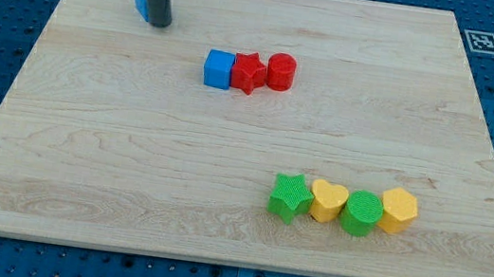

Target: Nudge the green circle up a bit

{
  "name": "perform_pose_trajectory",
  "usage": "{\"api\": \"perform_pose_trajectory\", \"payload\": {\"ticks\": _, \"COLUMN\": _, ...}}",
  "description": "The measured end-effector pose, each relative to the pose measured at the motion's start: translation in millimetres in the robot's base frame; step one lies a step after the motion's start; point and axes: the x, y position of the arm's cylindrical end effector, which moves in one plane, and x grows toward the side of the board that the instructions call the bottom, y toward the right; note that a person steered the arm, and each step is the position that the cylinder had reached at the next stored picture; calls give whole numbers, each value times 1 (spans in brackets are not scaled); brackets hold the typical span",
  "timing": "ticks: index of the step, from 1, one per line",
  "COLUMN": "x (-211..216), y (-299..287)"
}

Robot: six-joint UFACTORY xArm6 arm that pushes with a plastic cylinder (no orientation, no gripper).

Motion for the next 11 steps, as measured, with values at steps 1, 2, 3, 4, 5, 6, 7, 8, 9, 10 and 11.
{"api": "perform_pose_trajectory", "payload": {"ticks": 1, "x": 65, "y": -21}}
{"api": "perform_pose_trajectory", "payload": {"ticks": 2, "x": 117, "y": -13}}
{"api": "perform_pose_trajectory", "payload": {"ticks": 3, "x": 148, "y": 33}}
{"api": "perform_pose_trajectory", "payload": {"ticks": 4, "x": 178, "y": 65}}
{"api": "perform_pose_trajectory", "payload": {"ticks": 5, "x": 220, "y": 69}}
{"api": "perform_pose_trajectory", "payload": {"ticks": 6, "x": 264, "y": 112}}
{"api": "perform_pose_trajectory", "payload": {"ticks": 7, "x": 280, "y": 187}}
{"api": "perform_pose_trajectory", "payload": {"ticks": 8, "x": 280, "y": 262}}
{"api": "perform_pose_trajectory", "payload": {"ticks": 9, "x": 273, "y": 289}}
{"api": "perform_pose_trajectory", "payload": {"ticks": 10, "x": 268, "y": 276}}
{"api": "perform_pose_trajectory", "payload": {"ticks": 11, "x": 288, "y": 263}}
